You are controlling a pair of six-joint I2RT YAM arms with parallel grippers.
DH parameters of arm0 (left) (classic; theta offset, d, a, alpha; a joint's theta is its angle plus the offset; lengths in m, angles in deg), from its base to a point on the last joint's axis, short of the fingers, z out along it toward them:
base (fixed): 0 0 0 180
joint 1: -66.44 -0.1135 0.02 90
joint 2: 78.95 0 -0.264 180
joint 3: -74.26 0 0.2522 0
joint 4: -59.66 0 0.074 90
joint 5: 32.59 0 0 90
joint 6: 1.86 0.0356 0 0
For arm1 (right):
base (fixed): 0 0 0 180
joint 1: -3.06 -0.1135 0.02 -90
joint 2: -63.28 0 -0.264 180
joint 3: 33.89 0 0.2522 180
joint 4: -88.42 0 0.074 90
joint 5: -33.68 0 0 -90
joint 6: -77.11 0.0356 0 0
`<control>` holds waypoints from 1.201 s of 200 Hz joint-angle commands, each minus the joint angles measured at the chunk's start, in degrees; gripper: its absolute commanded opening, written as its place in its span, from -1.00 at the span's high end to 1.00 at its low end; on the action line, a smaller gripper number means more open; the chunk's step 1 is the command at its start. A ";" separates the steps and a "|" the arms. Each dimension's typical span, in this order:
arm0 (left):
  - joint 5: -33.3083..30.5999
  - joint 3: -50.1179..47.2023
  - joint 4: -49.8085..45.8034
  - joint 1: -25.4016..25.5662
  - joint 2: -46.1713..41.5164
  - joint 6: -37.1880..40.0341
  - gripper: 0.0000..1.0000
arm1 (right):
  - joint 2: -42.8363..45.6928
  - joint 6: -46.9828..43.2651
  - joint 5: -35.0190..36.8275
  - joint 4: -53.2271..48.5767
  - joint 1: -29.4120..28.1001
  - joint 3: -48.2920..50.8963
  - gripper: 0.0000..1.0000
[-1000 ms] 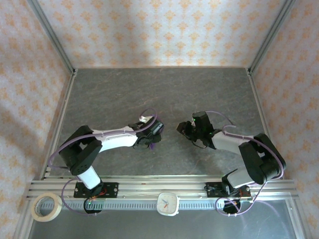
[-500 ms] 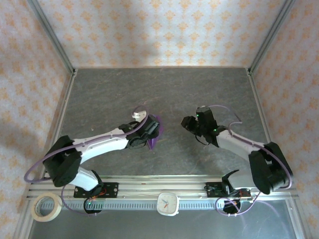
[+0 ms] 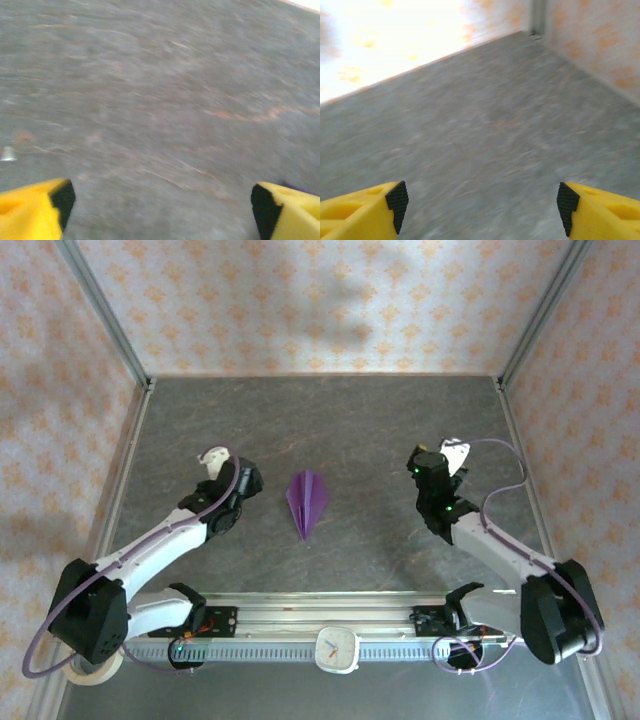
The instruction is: Fold a paper plane with a square sheet of paper (pick it up from the middle)
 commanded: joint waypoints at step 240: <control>8.41 -25.04 84.13 -19.95 20.75 33.25 -0.99 | -19.99 -14.06 -22.83 60.28 18.29 18.74 -0.99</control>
